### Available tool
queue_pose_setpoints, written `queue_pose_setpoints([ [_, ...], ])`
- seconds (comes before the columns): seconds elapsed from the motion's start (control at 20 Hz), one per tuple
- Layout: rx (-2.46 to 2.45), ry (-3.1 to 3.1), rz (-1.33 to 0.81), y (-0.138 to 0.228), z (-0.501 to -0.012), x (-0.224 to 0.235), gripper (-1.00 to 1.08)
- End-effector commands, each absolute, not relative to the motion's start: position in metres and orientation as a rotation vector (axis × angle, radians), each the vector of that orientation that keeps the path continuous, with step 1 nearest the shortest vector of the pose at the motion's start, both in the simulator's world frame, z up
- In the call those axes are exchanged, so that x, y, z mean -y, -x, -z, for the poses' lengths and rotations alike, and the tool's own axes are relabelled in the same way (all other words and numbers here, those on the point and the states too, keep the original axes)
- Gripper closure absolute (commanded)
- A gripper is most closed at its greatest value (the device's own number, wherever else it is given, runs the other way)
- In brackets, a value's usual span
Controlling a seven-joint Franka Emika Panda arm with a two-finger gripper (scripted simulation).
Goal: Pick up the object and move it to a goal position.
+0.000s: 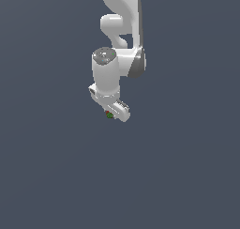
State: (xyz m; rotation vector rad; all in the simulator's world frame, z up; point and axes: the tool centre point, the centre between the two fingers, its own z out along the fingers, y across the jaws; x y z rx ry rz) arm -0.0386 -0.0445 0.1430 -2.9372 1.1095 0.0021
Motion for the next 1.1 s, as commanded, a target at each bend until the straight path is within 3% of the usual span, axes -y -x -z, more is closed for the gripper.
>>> queue_pose_setpoints([
  [0.0,-1.11,2.936,-0.002,0.046,-0.169,0.052,1.08],
  [0.6,-1.112,2.938,-0.001,0.079,-0.293,0.085,1.08],
  [1.05,-1.112,2.938,0.0,0.091,-0.351,0.1,1.08],
])
